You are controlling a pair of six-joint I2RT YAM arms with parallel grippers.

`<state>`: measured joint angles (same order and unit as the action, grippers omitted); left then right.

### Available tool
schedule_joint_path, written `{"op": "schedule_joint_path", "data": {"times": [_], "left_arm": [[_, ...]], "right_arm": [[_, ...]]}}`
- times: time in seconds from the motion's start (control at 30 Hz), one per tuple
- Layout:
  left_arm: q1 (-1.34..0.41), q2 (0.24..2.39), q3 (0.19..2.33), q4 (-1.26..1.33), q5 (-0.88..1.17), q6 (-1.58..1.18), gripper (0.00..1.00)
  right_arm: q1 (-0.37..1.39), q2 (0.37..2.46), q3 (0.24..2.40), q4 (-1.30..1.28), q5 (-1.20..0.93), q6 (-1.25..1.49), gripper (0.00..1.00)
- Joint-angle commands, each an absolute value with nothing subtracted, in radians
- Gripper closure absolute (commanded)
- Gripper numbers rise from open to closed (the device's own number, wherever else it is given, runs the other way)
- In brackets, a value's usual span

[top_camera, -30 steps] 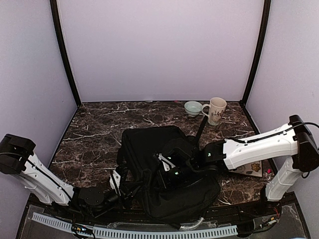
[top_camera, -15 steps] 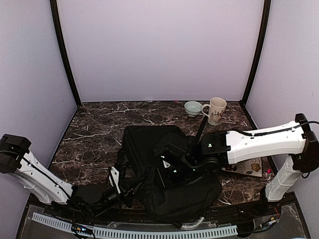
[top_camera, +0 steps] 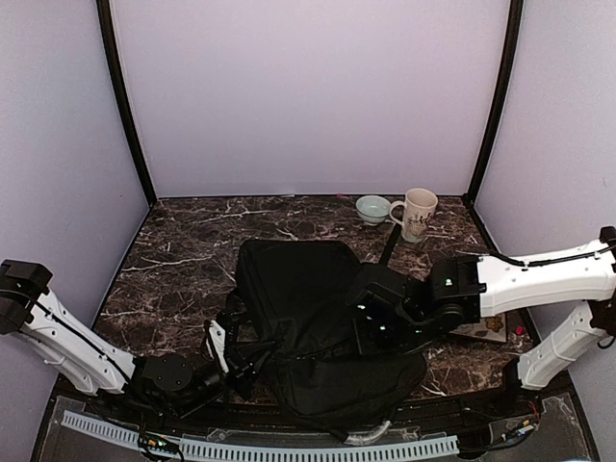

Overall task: Pack the student bag
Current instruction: Zip the student bag into the second largest pocket of the bag.

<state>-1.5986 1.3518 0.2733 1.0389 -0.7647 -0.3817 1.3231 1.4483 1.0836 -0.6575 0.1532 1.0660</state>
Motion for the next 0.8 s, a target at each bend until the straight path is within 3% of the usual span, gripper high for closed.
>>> {"op": "schedule_joint_path", "data": {"times": [0.0,0.37,0.77], "left_arm": [[-1.605,1.263,0.231,1.046,-0.884,-0.333,1.00],[-1.605,1.265,0.229,1.055,-0.820,-0.353,1.00],[-1.670,1.361,0.276,0.990,-0.900,-0.426,1.00]], "right_arm": [[1.218,1.368,0.963,-1.051,0.337,1.074,0.91],[1.166,1.305,0.915,-0.850,0.228,0.969,0.95],[1.165,1.595,1.119,-0.519,0.122,0.778,0.93]]}}
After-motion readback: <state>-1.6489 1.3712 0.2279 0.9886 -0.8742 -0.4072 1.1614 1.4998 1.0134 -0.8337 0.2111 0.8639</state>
